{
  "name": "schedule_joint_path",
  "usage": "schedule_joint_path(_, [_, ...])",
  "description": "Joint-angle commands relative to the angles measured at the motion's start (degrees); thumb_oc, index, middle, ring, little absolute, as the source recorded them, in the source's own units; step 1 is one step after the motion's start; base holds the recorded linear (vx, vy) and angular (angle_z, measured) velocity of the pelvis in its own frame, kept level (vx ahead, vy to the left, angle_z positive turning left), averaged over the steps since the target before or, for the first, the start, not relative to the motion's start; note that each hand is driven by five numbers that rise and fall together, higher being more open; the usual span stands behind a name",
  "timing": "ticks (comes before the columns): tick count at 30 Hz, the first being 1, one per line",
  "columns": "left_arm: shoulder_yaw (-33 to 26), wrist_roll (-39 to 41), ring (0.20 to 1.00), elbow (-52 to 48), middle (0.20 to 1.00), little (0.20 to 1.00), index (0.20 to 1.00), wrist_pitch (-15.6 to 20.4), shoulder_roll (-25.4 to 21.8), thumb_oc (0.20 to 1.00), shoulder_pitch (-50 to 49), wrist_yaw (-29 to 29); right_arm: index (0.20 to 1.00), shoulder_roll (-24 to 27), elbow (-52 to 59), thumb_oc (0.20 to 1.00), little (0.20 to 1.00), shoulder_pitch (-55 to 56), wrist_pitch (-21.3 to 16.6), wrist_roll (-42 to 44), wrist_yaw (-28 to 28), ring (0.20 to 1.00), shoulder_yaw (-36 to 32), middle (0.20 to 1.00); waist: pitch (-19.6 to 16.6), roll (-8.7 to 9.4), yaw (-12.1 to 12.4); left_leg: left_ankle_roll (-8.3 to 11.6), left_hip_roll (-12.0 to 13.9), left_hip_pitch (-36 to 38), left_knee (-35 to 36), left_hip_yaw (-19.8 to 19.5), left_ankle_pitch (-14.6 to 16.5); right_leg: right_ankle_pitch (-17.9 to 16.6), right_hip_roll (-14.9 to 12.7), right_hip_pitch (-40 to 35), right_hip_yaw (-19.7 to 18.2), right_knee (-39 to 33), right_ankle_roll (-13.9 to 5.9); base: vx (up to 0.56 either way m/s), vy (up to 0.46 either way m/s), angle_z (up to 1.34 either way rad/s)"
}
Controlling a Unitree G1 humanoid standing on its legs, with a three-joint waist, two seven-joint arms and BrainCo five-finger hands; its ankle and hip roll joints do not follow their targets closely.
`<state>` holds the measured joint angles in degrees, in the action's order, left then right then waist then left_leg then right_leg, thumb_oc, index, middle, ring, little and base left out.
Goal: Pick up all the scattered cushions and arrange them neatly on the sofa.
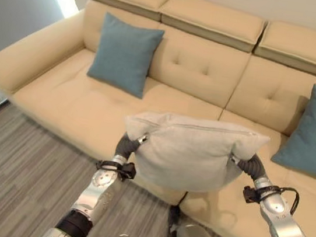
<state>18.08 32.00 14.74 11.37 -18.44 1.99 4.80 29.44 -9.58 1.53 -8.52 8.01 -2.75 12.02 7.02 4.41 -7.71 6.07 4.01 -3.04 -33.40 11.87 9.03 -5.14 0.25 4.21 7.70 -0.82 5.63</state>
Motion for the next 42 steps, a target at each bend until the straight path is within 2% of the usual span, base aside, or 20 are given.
schedule_joint_path(1, [3.45, -0.51, 0.2, -6.47, 0.2, 0.2, 0.2, 3.67, 0.87, 0.2, 4.39, -3.91, 0.2, -1.02, 5.56, 0.2, 0.2, -4.29, -5.84, 2.68, 0.17, 0.2, 0.26, 0.2, -1.2, 2.33, 0.27, -2.3, -0.5, -0.07, 19.7, -0.86, -7.22, 2.49, -2.56, -3.61, -2.49, 0.6, -10.41, 0.32, 0.043, -0.63])
schedule_joint_path(2, [3.18, -0.86, 0.2, -6.7, 0.2, 0.2, 0.2, 3.78, 1.0, 0.2, 4.15, -3.44, 0.2, -1.16, 4.99, 0.2, 0.2, -4.83, -5.8, 2.45, 0.12, 0.2, 0.83, 0.2, -1.11, 1.84, 1.25, -2.13, -0.87, -0.32, 25.39, -4.56, -8.92, 3.16, -1.76, -4.31, -4.2, 0.7, -10.61, 0.25, 0.062, -0.65])
schedule_joint_path(3, [2.81, -0.95, 0.2, -6.88, 0.2, 0.2, 0.2, 3.97, 1.07, 0.2, 3.93, -3.08, 0.2, -1.2, 4.52, 0.2, 0.2, -5.22, -5.74, 2.47, 0.17, 0.2, 1.23, 0.2, -1.0, 1.73, 1.92, -1.82, -0.99, -0.64, 27.22, -7.51, -10.3, 3.43, -1.34, -4.58, -5.59, 0.88, -10.54, 0.17, 0.041, -0.37])
schedule_joint_path(4, [2.81, -0.95, 0.2, -6.87, 0.2, 0.2, 0.2, 3.97, 1.06, 0.2, 3.95, -3.08, 0.2, -1.22, 4.51, 0.2, 0.2, -5.24, -5.74, 2.47, 0.17, 0.2, 1.23, 0.2, -1.11, 1.76, 1.89, -1.82, -1.03, -0.73, 27.4, -7.51, -10.53, 3.34, -1.37, -4.43, -5.58, 0.85, -10.53, 0.1, 0.023, -0.56])
schedule_joint_path(6, [2.09, -1.11, 0.2, -7.44, 0.2, 0.2, 0.2, 4.31, 1.12, 0.2, 3.39, -2.75, 0.2, -1.31, 3.91, 0.2, 0.2, -5.8, -5.59, 2.87, 0.32, 0.2, 1.49, 0.2, -1.09, 1.52, 2.62, -1.28, -1.41, -1.31, 28.79, -12.07, -11.86, 3.71, -0.96, -4.86, -7.74, 0.89, -10.42, 0.14, 0.057, -1.12])
schedule_joint_path(8, [1.03, -0.89, 0.2, -8.27, 0.2, 0.2, 0.2, 4.22, 0.93, 0.2, 1.92, -3.16, 0.2, -1.31, 3.83, 0.2, 0.2, -5.33, -5.23, 3.49, 1.28, 0.2, 0.75, 0.2, -2.01, 0.6, 2.35, -1.35, -1.19, 1.73, 32.62, -10.15, -11.64, 3.66, -1.09, -5.45, -8.95, 0.15, -10.99, 0.19, 0.131, -1.03])
schedule_joint_path(11, [0.61, -0.66, 0.2, -8.79, 0.2, 0.2, 0.2, 4.2, 0.46, 0.2, 1.1, -3.31, 0.2, -1.51, 4.22, 0.2, 0.2, -5.36, -5.07, 3.81, 1.43, 0.2, 0.58, 0.2, -2.61, 0.05, 2.61, -2.12, -2.05, 3.47, 34.37, -9.17, -11.4, 3.34, -1.63, -5.61, -10.38, -0.31, -11.97, 0.11, 0.108, -0.5])
schedule_joint_path(15, [-0.83, -0.79, 0.2, -9.46, 0.2, 0.2, 0.2, 4.2, -0.95, 0.2, 0.59, -3.29, 0.2, -1.7, 4.94, 0.2, 0.2, -6.56, -4.74, 2.79, 1.45, 0.2, 0.27, 0.2, -2.83, -0.68, 2.32, -3.44, -2.64, 5.73, 36.19, -3.5, -10.56, 2.54, -2.64, -4.71, -13.05, 0.54, -13.79, 0.1, 0.171, -0.71])
schedule_joint_path(19, [-2.2, -1.26, 0.2, -9.66, 0.2, 0.2, 0.2, 4.63, -1.71, 0.2, 0.51, -2.38, 0.2, -2.25, 5.0, 0.2, 0.2, -8.04, -4.82, 2.33, 1.05, 0.2, 0.38, 0.2, -2.48, -1.02, 2.95, -3.88, -2.69, 6.37, 36.67, 1.02, -9.83, 1.47, -3.29, -2.94, -13.1, 1.29, -15.39, 0.0, 0.064, -0.73])
schedule_joint_path(21, [-3.59, -1.86, 0.2, -9.83, 0.2, 0.2, 0.2, 5.02, -2.11, 0.2, 0.54, -1.43, 0.2, -2.97, 4.28, 0.2, 0.2, -9.19, -4.88, 2.12, 0.69, 0.2, 0.74, 0.2, -2.45, -1.33, 4.04, -3.8, -2.48, 7.01, 37.81, 3.53, -9.88, 0.4, -4.61, -1.9, -9.39, 1.11, -16.29, 0.0, 0.028, -0.9])
schedule_joint_path(26, [-4.8, -2.58, 0.2, -10.39, 0.2, 0.2, 0.2, 5.14, -2.23, 0.2, 0.36, -1.62, 0.2, -2.39, 3.46, 0.2, 0.2, -9.67, -4.67, 1.85, 0.79, 0.2, 0.44, 0.2, -3.05, -1.42, 4.43, -3.21, -2.22, 8.15, 38.21, 4.48, -9.77, -0.23, -5.74, -2.82, -5.62, -1.11, -16.41, 0.05, -0.023, -0.47])
schedule_joint_path(31, [-5.32, -4.0, 0.2, -9.67, 0.2, 0.2, 0.2, 4.55, -2.18, 0.2, 1.0, -1.16, 0.2, -1.76, 3.5, 0.2, 0.2, -10.0, -4.33, 1.81, 0.48, 0.2, -0.3, 0.2, -3.62, -1.61, 3.76, -2.88, -2.07, 9.6, 38.4, 4.18, -9.36, 0.41, -5.64, -5.34, -4.14, -3.24, -16.01, 0.12, -0.057, 0.03])
schedule_joint_path(37, [-4.32, -4.48, 0.2, -5.81, 0.2, 0.2, 0.2, 5.23, -1.96, 0.2, 9.27, 3.24, 0.2, -1.89, 0.73, 0.2, 0.2, -15.95, -3.81, 2.2, -2.51, 0.2, 1.09, 0.2, -2.99, -1.97, 3.33, -2.33, -1.44, 8.37, 38.4, 4.19, -9.51, 0.66, -5.31, -4.84, -2.81, -4.11, -15.68, 0.03, -0.036, 0.08])
schedule_joint_path(42, [-2.74, -4.15, 0.2, -2.5, 0.2, 0.2, 0.2, 6.39, -2.9, 0.2, 21.28, 8.31, 0.2, -1.54, -3.57, 0.2, 0.2, -27.99, -3.63, 3.93, -6.37, 0.2, 4.37, 0.2, -0.71, -1.98, 3.5, -1.95, -0.76, 4.4, 38.4, 3.61, -10.39, 0.23, -4.99, -1.13, -2.15, -4.18, -15.41, -0.05, -0.027, 0.07])
